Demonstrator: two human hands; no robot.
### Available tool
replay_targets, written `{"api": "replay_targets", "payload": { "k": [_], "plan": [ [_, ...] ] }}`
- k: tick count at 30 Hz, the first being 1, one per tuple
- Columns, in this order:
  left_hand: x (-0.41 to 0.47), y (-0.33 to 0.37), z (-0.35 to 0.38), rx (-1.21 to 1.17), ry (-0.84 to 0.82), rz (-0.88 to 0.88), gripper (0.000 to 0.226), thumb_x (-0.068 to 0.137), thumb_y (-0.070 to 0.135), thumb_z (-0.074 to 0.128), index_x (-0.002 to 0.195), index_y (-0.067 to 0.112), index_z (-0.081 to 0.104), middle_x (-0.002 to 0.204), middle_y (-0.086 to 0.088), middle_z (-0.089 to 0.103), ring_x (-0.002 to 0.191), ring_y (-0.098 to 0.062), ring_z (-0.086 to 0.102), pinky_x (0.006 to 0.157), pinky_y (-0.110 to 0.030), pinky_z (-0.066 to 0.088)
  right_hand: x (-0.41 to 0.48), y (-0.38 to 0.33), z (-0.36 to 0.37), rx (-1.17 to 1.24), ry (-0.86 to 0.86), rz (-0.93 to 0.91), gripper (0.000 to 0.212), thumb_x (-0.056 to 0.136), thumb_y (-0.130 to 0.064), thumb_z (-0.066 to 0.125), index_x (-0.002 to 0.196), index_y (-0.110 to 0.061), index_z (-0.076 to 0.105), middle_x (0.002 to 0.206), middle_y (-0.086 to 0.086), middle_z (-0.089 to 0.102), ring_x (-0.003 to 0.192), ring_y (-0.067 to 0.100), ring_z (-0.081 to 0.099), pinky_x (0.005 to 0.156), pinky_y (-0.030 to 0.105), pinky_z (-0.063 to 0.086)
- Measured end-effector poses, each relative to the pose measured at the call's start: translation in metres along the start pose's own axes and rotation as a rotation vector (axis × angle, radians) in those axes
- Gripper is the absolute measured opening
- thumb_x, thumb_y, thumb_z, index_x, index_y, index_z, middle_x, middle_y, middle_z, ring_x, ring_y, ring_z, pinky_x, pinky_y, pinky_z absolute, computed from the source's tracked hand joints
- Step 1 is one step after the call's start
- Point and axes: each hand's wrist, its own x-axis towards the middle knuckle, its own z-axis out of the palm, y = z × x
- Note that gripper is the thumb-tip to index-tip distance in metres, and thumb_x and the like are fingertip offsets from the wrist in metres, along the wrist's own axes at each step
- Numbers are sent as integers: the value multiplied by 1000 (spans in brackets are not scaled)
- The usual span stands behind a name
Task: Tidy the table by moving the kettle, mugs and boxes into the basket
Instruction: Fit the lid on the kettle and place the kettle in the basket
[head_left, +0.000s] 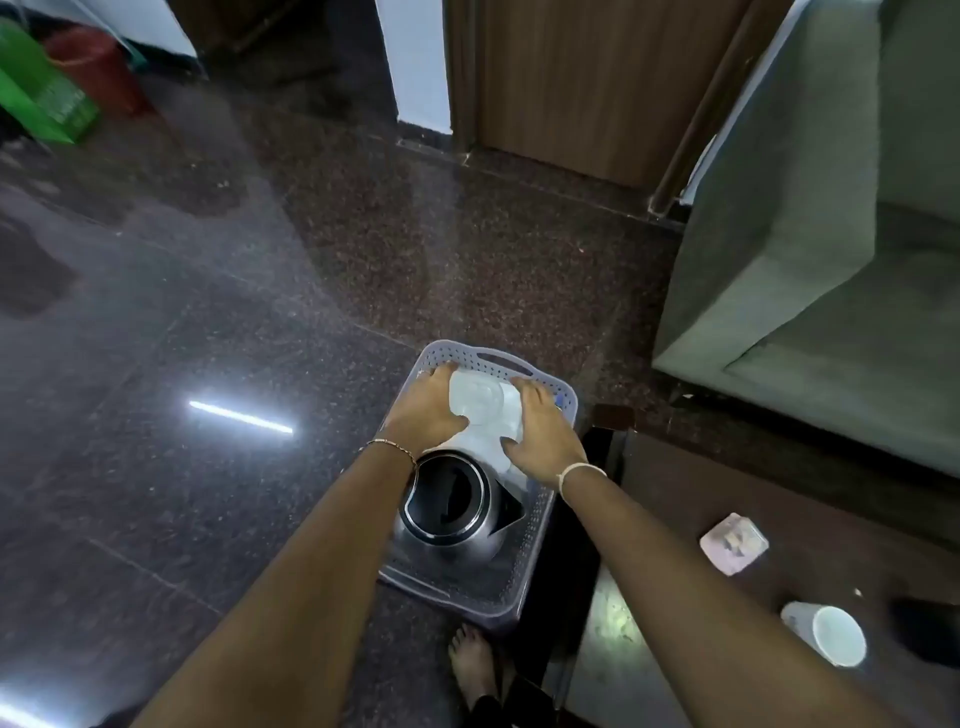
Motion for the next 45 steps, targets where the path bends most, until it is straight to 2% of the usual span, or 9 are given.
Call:
{"api": "replay_targets", "payload": {
  "k": [7, 12, 17, 23, 26, 30, 35, 40, 45],
  "plan": [
    [41, -29, 20, 89, -134, -7, 104, 68, 15, 82, 151, 9, 20, 153, -11, 34, 141, -28, 32, 111, -35, 32, 52, 10, 36, 83, -54, 110, 93, 77, -18, 76, 149, -12, 18, 154, 6, 24, 138, 28, 35, 111, 42, 36],
    [52, -33, 25, 100, -147, 40, 90, 69, 15, 79, 145, 15, 32, 135, -13, 56, 124, -33, 51, 100, -42, 45, 69, 15, 53, 141, -29, 131, 88, 72, -19, 79, 143, -14, 29, 145, 6, 41, 131, 25, 44, 106, 41, 42],
    [54, -32, 24, 106, -159, 8, 95, 66, 20, 84, 144, 17, 31, 133, -14, 57, 123, -33, 52, 99, -38, 45, 70, 15, 60, 250, 15, 159, 82, 63, -25, 86, 128, -20, 36, 123, 4, 62, 112, 25, 59, 90, 36, 49],
    [54, -11, 14, 131, -165, 45, 80, 63, 24, 82, 132, 27, 42, 124, -3, 62, 112, -27, 60, 88, -36, 50, 62, 16, 45, 336, 72, 152, 79, 61, -28, 86, 125, -24, 40, 117, 0, 63, 104, 21, 60, 80, 30, 45],
    [48, 6, 9, 33, -131, 88, 80, 61, 24, 84, 131, 28, 46, 126, 1, 61, 114, -24, 59, 96, -41, 49, 52, 16, 28, 422, 149, 143, 75, 59, -30, 86, 122, -29, 45, 111, -11, 63, 100, 11, 60, 80, 28, 50],
    [33, 34, 7, -88, -105, 115, 74, 59, 18, 85, 123, 23, 49, 118, 0, 63, 109, -25, 60, 93, -43, 51, 30, 21, 0, 438, 227, 117, 71, 55, -33, 87, 115, -35, 49, 101, -19, 62, 93, 2, 59, 75, 13, 46],
    [6, 83, 10, -55, -144, 164, 85, 61, 14, 85, 133, 17, 41, 122, -5, 61, 111, -24, 58, 91, -37, 49, -15, 37, -39, 466, 273, 95, 75, 53, -32, 88, 119, -33, 51, 108, -12, 66, 98, 12, 64, 85, 37, 55],
    [-22, 142, 34, -72, -166, 229, 93, 60, 10, 87, 138, 14, 38, 128, -5, 56, 112, -20, 56, 96, -32, 46, -72, 71, -82, 485, 333, 105, 75, 55, -35, 88, 120, -33, 52, 110, -10, 67, 102, 14, 65, 88, 40, 54],
    [-49, 203, 88, -116, -240, 265, 98, 47, 17, 89, 134, 14, 43, 128, -8, 60, 118, -26, 57, 101, -43, 46, -139, 126, -115, 470, 364, 150, 87, 50, -36, 89, 127, -29, 50, 115, -5, 68, 109, 20, 64, 91, 41, 52]
  ]
}}
